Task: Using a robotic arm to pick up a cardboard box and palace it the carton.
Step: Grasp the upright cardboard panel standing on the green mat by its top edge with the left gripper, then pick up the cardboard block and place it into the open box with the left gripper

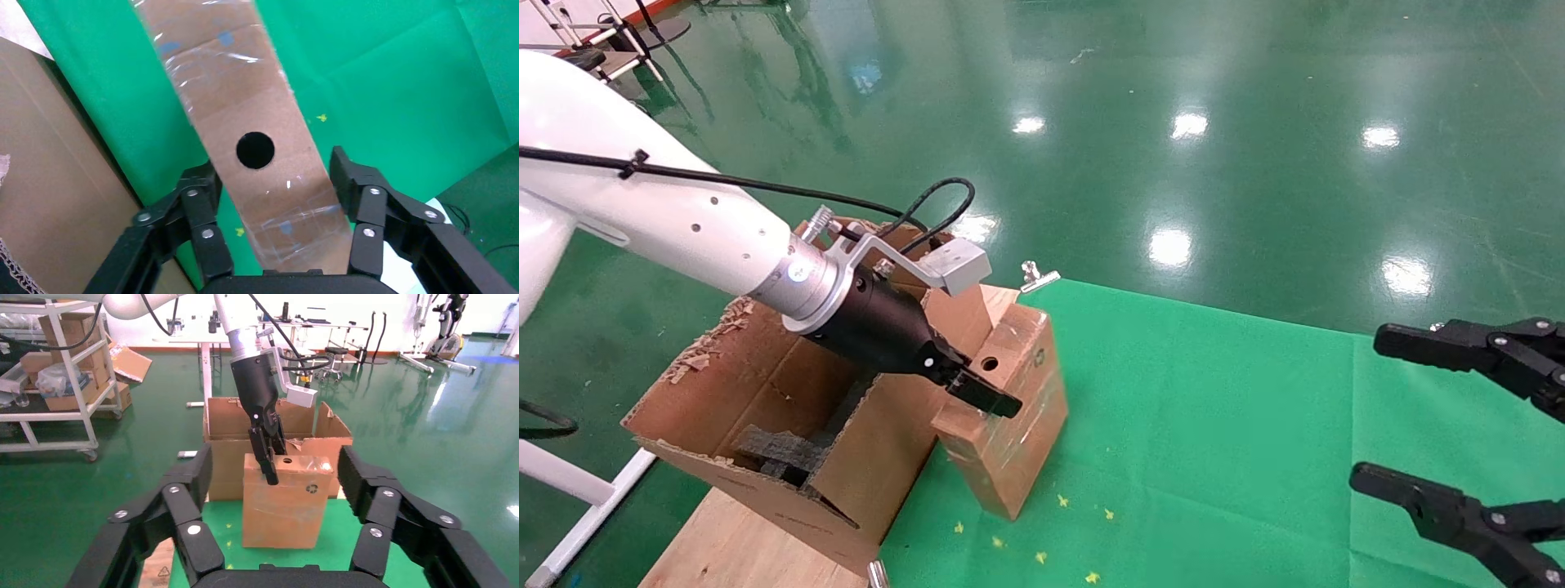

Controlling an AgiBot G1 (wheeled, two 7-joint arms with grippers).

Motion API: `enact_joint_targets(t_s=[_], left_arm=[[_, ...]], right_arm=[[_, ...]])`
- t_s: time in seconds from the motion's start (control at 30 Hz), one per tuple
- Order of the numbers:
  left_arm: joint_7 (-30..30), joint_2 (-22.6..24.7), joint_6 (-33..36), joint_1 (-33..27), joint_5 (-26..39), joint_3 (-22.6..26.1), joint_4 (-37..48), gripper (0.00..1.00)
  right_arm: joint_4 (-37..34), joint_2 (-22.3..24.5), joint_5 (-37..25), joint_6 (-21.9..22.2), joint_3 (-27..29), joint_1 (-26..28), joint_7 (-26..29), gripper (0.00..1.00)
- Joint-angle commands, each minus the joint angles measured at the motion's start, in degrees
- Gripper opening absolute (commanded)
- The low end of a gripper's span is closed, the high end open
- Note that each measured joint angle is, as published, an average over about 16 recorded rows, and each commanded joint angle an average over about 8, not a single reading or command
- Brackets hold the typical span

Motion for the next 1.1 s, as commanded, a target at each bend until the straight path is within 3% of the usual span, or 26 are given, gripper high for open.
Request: enact_joint_targets(t_s=[0.03, 0.5, 0.8, 1.1], left_arm=[[0.0, 0.0, 0.0, 0.0, 0.0, 0.0, 0.0, 0.0], [1.1, -1.5, -0.6, -2.3, -3.8, -1.9, 0.5, 0.0], [5.5, -4.2, -2.4, -12.4, -6.5, -6.6, 7.5, 0.0], [14.3, -7.3, -4.4, -24.2, 0.4, -7.5, 21.2, 0.0]], right_arm=[[0.0, 0.0, 0.0, 0.0, 0.0, 0.0, 0.0, 1.0], [0.0, 0.0, 0.0, 0.0, 0.0, 0.0, 0.0, 1.0], [0.0, 0.0, 0.0, 0.0, 0.0, 0.0, 0.0, 1.0], [0.0, 0.0, 0.0, 0.0, 0.0, 0.0, 0.0, 1.0]])
